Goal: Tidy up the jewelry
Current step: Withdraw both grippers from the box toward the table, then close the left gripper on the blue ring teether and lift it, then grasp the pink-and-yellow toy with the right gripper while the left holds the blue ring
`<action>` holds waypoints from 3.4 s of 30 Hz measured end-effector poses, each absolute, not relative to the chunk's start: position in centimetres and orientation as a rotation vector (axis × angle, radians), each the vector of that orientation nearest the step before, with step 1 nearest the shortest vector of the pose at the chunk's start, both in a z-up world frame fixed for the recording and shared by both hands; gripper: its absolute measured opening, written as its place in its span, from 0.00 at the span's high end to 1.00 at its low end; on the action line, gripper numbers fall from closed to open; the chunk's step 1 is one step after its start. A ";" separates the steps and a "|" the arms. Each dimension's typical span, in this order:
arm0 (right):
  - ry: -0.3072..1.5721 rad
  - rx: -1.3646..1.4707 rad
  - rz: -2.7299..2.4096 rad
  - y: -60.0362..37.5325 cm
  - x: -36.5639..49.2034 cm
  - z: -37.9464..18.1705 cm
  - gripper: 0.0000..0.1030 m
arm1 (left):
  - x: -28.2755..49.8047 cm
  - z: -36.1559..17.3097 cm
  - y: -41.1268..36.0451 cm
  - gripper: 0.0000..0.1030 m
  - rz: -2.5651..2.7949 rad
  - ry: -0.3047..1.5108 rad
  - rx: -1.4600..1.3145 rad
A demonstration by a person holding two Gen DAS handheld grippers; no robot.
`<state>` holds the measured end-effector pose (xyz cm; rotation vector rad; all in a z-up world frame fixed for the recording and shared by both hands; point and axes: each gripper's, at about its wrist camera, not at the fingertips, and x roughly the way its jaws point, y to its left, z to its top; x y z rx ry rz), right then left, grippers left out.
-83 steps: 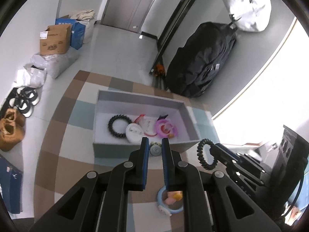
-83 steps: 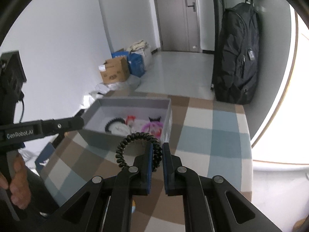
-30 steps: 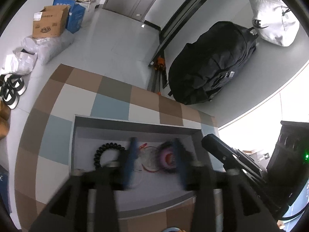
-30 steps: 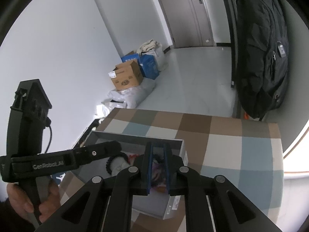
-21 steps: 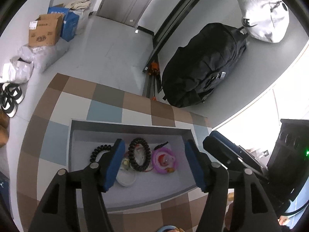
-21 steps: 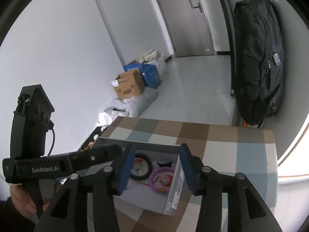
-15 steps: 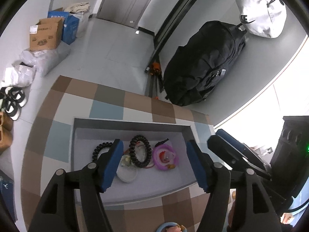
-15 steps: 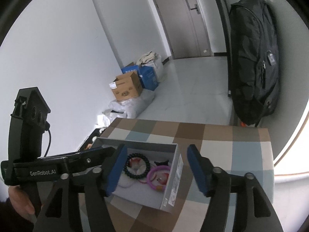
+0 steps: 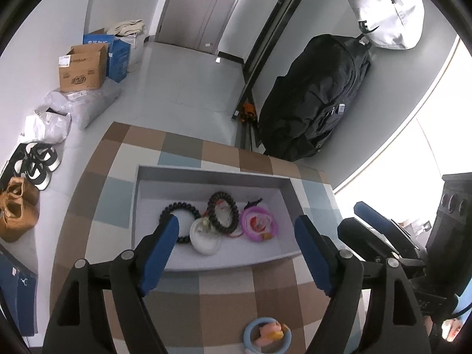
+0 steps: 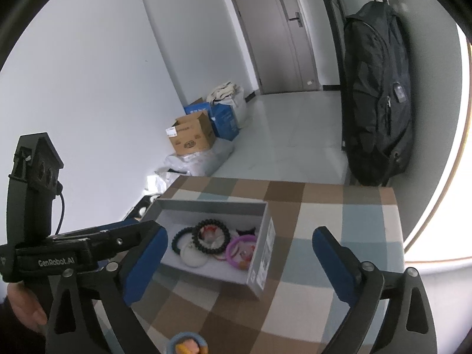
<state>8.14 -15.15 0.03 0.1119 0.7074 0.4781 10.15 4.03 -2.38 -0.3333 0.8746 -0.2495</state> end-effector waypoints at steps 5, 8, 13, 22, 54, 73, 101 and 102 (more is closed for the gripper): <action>0.731 0.119 0.468 -15.9 7.2 -0.3 0.01 | 8.5 -2.5 3.6 0.24 -0.264 0.878 -0.300; 0.742 0.114 0.461 -16.1 6.5 -0.5 0.00 | 7.7 -2.8 3.3 0.24 -0.249 0.890 -0.283; 0.770 0.115 0.456 -16.7 5.7 -0.7 0.00 | 6.7 -3.7 3.0 0.23 -0.268 0.926 -0.301; 0.805 0.143 0.414 -18.6 4.7 -1.7 0.00 | 5.2 -5.8 0.7 0.22 -0.353 1.008 -0.218; 0.877 0.190 0.382 -20.1 4.6 -2.7 0.00 | 2.9 -8.8 -4.8 0.40 -0.376 1.066 0.180; 0.949 0.243 0.344 -21.1 4.7 -4.2 0.00 | 3.8 -6.7 -4.2 0.44 -0.426 1.025 0.038; 1.032 0.061 0.528 -12.7 0.2 -6.1 0.23 | 4.8 -1.8 7.4 0.44 -0.295 0.850 -0.541; 1.031 0.054 0.533 -12.4 0.1 -6.1 0.24 | 4.6 -1.7 7.5 0.44 -0.295 0.847 -0.539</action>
